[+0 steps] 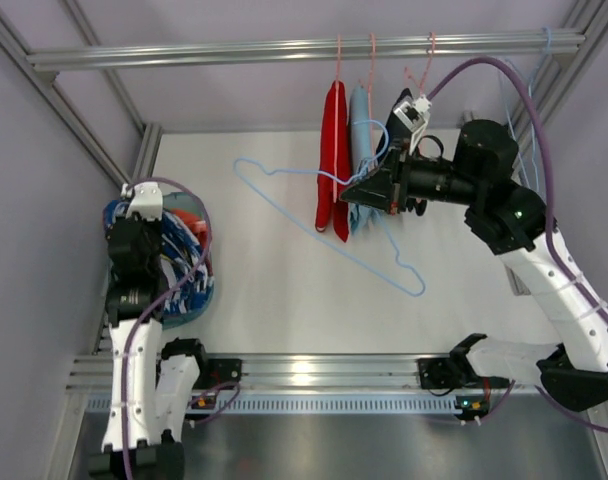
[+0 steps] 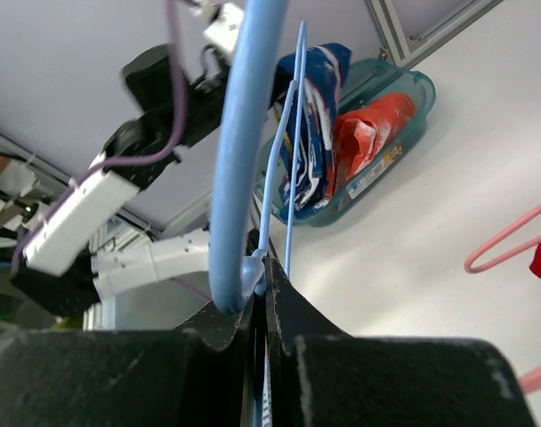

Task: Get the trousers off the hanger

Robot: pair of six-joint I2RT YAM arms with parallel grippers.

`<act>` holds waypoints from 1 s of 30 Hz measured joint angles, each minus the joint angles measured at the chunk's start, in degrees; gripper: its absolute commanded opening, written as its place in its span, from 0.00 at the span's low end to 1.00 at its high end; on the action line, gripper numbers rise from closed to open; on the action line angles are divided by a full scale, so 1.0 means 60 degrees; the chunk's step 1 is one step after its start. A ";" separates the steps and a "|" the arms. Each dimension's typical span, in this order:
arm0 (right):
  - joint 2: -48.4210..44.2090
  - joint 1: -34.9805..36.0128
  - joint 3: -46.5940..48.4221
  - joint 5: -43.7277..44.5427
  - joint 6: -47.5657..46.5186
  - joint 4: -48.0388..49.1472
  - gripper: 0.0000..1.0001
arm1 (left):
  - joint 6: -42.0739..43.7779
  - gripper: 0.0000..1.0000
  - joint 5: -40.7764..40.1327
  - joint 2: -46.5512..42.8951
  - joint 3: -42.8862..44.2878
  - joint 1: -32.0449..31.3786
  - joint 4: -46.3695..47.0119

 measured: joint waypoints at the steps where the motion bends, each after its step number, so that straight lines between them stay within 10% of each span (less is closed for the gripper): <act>1: -0.0168 0.0000 0.0026 0.0004 -0.0153 -0.0142 0.00 | -0.0135 0.00 0.0146 0.0579 -0.0084 0.0004 0.0310; 3: -0.0382 -0.0004 0.0182 0.0029 -0.0404 -0.0404 0.00 | -0.0375 0.05 0.0408 0.1614 -0.0182 0.0000 0.0845; 11: -0.1341 -0.0681 0.0871 0.0033 -0.1129 -0.1122 0.00 | -0.1406 0.97 0.1603 0.4207 -0.0146 0.0011 0.1723; 30: -0.4521 -0.5697 0.2517 0.1861 -0.2011 -0.4269 0.00 | -0.2896 0.98 0.4969 0.2189 0.1774 0.0018 0.0769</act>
